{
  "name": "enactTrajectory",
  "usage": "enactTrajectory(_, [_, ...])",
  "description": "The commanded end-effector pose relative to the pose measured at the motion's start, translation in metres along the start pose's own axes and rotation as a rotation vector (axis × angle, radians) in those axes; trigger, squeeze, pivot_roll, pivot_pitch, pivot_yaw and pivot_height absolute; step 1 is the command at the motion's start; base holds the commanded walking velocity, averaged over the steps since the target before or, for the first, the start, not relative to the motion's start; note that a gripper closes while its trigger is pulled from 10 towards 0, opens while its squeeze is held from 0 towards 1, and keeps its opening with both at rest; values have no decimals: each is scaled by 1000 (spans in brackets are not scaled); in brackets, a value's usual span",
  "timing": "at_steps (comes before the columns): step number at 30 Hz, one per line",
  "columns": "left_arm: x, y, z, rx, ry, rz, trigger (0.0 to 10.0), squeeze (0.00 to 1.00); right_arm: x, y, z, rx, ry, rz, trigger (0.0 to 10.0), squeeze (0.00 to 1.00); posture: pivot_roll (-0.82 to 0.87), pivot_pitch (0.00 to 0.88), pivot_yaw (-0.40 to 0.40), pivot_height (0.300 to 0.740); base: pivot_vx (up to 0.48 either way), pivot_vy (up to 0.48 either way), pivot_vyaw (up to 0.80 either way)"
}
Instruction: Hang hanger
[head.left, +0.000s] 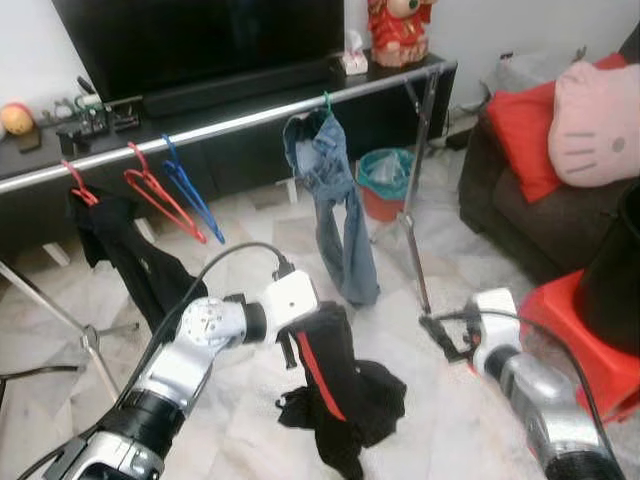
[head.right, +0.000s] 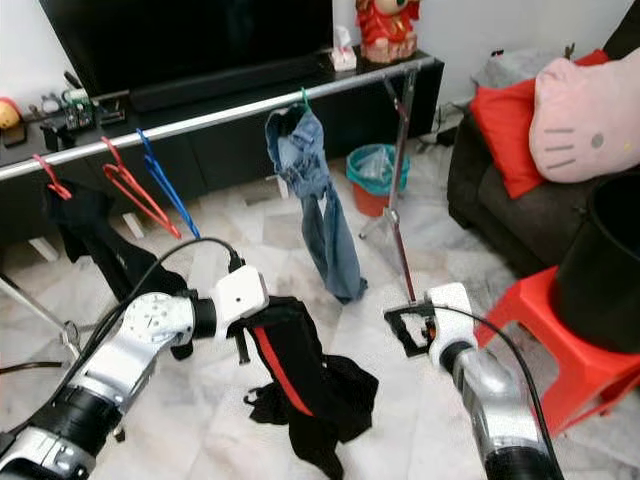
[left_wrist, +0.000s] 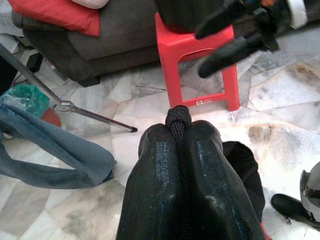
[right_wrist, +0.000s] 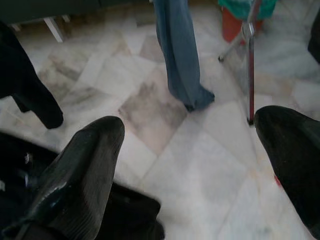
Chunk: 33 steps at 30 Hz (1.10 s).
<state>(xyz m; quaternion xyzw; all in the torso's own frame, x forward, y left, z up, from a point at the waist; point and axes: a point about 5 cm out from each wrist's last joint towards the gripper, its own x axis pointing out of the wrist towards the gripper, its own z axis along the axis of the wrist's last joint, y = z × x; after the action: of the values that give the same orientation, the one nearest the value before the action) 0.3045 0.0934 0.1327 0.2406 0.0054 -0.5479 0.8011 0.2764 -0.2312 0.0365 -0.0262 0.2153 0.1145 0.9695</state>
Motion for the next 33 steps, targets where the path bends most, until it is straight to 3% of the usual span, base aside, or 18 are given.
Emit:
enactTrajectory(1, [-2,5,6,18,-15,5,10000,0,-1,-4,-4,14,8,-35,10000,0,56,26,103,740,0,0,0])
enactTrajectory(4, [-2,6,6,19,-14,7,10000,0,-5,-9,-19,-18,83,-95,10000,0,54,26,104,740,0,0,0])
enactTrajectory(9, [-2,9,8,14,-22,22,10000,0,-11,-6,-34,3,82,-103,10000,0,57,23,104,740,0,0,0])
enactTrajectory(16, [-2,12,10,13,-29,28,10000,0,-11,-3,-37,-55,79,-82,10000,0,57,16,103,740,0,0,0])
enactTrajectory(22, [-2,17,12,5,-40,53,10000,0,-11,1,-39,-47,59,-61,10000,0,58,5,102,740,0,0,0])
enactTrajectory(26, [-2,19,13,2,-43,66,10000,0,-11,7,-40,-50,53,-4,10000,0,57,2,101,740,0,0,0])
enactTrajectory(31, [-3,22,14,-1,-47,75,10000,0,-23,25,-54,-117,92,245,10000,0,57,0,101,740,0,0,0])
enactTrajectory(33, [-4,23,15,0,-47,75,10000,0,-28,25,-56,-136,97,285,10000,0,57,0,104,740,0,0,0])
